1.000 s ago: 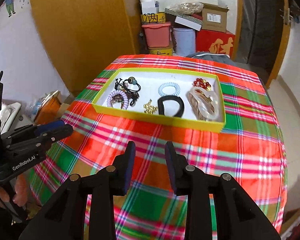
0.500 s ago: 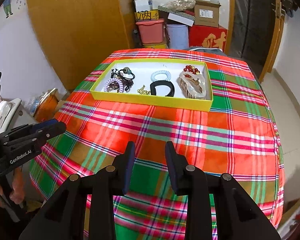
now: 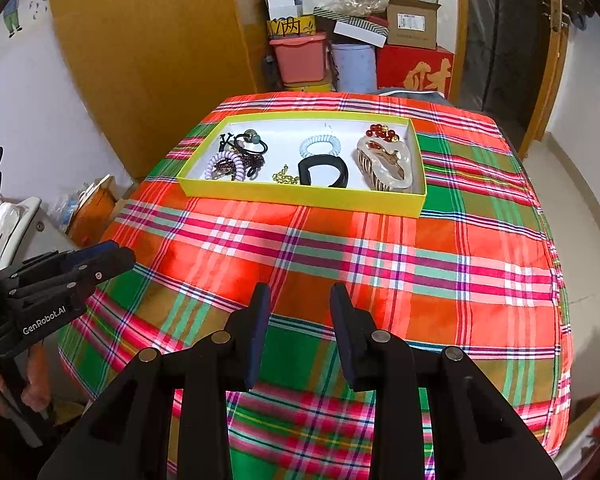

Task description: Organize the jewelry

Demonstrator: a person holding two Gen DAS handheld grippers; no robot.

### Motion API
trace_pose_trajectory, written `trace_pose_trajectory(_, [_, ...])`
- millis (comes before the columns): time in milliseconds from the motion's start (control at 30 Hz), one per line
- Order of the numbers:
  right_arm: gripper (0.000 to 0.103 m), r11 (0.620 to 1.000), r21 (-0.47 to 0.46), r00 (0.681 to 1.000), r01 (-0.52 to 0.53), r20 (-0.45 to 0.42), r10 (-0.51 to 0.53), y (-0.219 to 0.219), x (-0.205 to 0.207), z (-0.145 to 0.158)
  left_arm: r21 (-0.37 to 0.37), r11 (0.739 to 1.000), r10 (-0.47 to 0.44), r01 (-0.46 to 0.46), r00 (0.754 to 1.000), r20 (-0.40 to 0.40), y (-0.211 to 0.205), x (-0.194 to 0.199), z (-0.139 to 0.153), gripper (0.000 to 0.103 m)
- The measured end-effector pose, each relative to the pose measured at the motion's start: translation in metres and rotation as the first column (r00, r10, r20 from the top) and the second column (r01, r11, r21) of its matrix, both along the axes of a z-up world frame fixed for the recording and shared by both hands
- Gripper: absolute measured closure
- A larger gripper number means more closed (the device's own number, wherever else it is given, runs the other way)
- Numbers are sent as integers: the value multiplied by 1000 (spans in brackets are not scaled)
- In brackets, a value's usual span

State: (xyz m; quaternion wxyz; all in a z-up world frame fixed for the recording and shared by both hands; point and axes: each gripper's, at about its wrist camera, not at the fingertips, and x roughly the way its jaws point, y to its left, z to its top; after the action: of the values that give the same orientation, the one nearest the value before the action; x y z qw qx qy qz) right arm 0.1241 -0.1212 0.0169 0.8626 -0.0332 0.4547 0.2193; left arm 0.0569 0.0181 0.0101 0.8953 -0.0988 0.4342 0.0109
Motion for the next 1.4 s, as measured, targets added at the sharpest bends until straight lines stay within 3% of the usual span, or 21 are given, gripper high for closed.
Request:
trace_pose_trajectory(467, [71,1000,-1,1000,3,-6,-3,1,0,-1,24,1000,-7,7,1000,-17,-7,2,-4,73])
trace_pose_trajectory(667, [71,1000,-1,1000,5,-5,-5,0,0,-1,12,1000,-6,6,1000,-8,-6,1,-3,57])
trace_pose_trajectory(1400, [71,1000,-4,1000,6,-10,-6,-1,0,-2,31,999,7,-6,1000,-18,-6,-1,-5,57])
